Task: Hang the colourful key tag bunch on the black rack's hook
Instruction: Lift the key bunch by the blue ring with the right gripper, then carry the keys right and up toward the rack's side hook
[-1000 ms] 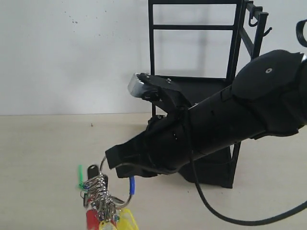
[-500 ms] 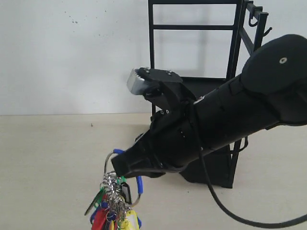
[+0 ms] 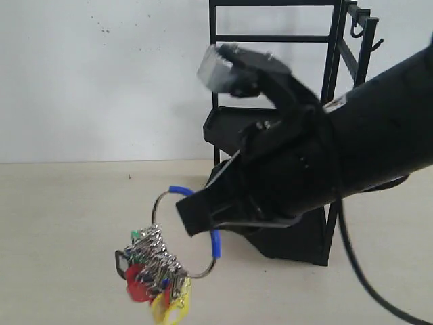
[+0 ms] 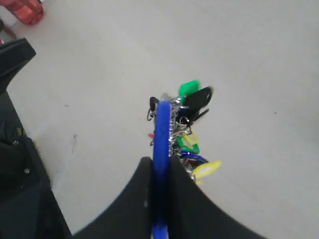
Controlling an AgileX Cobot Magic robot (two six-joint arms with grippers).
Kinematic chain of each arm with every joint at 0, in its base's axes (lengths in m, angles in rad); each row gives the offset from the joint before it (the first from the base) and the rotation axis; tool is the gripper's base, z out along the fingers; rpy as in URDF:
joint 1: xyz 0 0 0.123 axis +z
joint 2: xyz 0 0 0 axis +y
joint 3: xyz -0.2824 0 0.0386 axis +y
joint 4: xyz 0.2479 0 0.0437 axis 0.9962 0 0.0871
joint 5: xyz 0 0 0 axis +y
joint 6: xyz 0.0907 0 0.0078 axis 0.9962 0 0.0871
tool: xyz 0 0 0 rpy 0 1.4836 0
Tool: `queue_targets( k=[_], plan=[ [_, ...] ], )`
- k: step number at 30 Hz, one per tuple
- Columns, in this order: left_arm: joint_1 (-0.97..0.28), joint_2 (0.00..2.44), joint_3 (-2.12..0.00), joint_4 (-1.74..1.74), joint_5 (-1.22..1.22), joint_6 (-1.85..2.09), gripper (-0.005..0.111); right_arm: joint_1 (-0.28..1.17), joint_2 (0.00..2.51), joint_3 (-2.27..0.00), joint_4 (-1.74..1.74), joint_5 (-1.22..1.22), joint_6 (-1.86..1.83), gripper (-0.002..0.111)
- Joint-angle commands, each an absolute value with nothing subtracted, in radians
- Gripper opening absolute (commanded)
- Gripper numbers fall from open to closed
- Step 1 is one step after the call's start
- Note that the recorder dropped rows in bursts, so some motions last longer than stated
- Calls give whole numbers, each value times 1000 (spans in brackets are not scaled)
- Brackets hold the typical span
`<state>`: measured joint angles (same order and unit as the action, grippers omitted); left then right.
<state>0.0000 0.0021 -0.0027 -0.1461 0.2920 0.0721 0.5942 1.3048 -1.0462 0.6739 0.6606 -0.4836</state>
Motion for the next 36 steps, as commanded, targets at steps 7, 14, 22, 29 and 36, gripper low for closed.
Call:
queue_targets(
  k=[7, 14, 22, 29, 36],
  plan=[
    [-1, 0, 0, -141, 284, 75, 4, 588, 924, -1049, 201, 676, -55, 0],
    [-1, 0, 0, -141, 284, 75, 4, 588, 729, -1049, -259, 673, 292, 0],
    [-1, 0, 0, -141, 284, 75, 4, 588, 688, -1049, -687, 832, 555, 0],
    [-1, 0, 0, -141, 284, 75, 4, 588, 744, -1049, -800, 842, 629, 0],
    [-1, 0, 0, -141, 284, 75, 4, 588, 903, -1049, -997, 845, 761, 0]
  ],
)
